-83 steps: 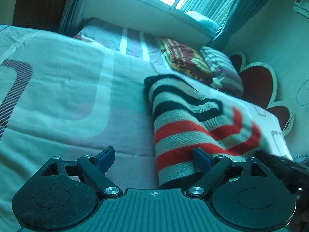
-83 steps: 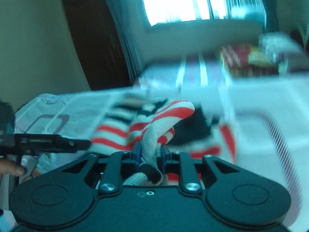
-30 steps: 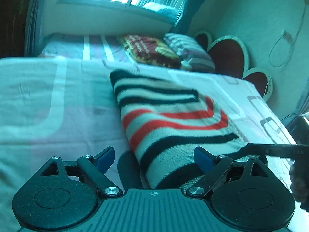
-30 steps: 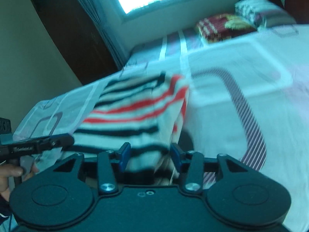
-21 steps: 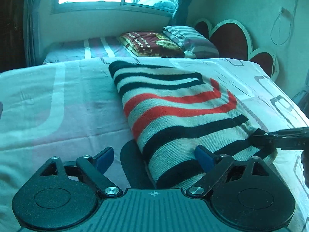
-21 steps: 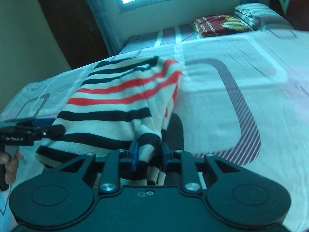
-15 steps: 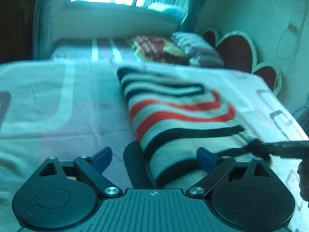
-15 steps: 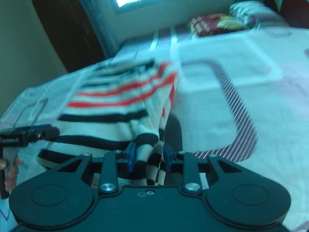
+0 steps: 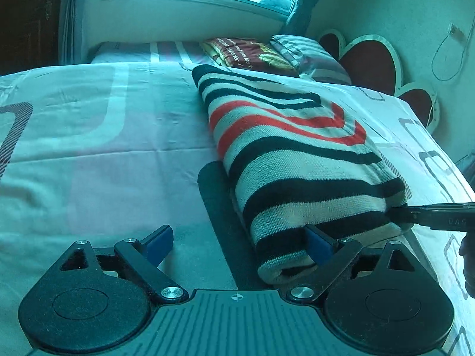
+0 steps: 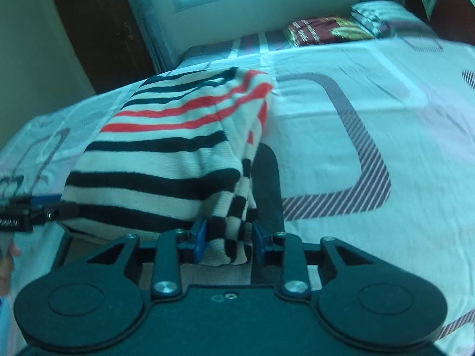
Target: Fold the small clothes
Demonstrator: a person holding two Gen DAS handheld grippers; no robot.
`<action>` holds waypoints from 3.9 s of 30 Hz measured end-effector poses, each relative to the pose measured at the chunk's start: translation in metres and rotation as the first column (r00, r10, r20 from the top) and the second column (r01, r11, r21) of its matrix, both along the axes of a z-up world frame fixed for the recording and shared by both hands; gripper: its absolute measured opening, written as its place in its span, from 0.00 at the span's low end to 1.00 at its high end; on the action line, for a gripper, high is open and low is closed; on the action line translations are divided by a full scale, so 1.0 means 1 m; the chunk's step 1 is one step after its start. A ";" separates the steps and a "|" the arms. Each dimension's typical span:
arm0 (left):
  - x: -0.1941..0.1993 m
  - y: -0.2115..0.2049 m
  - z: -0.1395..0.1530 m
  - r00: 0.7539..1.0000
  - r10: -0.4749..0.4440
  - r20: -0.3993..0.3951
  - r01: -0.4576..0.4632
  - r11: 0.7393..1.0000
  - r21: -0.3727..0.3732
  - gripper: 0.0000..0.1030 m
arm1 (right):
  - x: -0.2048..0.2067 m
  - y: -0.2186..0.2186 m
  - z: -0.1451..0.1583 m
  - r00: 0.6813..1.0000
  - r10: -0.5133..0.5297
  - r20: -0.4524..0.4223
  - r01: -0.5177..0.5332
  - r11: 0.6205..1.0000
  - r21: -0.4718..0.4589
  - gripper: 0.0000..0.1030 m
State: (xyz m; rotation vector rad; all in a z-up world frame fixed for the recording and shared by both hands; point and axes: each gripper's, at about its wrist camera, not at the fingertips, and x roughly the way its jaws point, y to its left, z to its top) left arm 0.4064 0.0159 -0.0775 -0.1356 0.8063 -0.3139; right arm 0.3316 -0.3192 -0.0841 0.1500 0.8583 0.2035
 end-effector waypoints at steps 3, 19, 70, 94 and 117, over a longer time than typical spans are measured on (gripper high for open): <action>0.002 0.000 0.000 1.000 0.000 0.005 0.000 1.000 0.009 0.91 | 0.002 -0.003 -0.003 1.000 -0.001 -0.007 0.001 1.000 0.002 0.34; 0.023 0.020 0.043 1.000 0.000 0.014 0.002 0.995 -0.100 0.91 | 0.013 -0.037 0.037 0.999 -0.043 0.025 0.035 0.970 0.242 0.60; 0.133 -0.015 -0.013 0.973 -0.158 -0.168 0.097 0.941 -0.325 0.83 | 0.116 -0.056 -0.034 0.982 0.160 -0.105 -0.072 0.819 0.569 0.53; 0.093 -0.011 0.040 0.991 -0.134 0.004 0.127 0.929 -0.349 0.51 | 0.070 0.001 0.050 0.989 0.128 0.069 -0.143 0.939 0.314 0.35; -0.034 0.230 0.072 0.990 0.144 -0.004 -0.139 0.949 -0.283 0.51 | 0.067 0.240 0.065 0.904 0.416 0.096 -0.422 0.836 0.352 0.35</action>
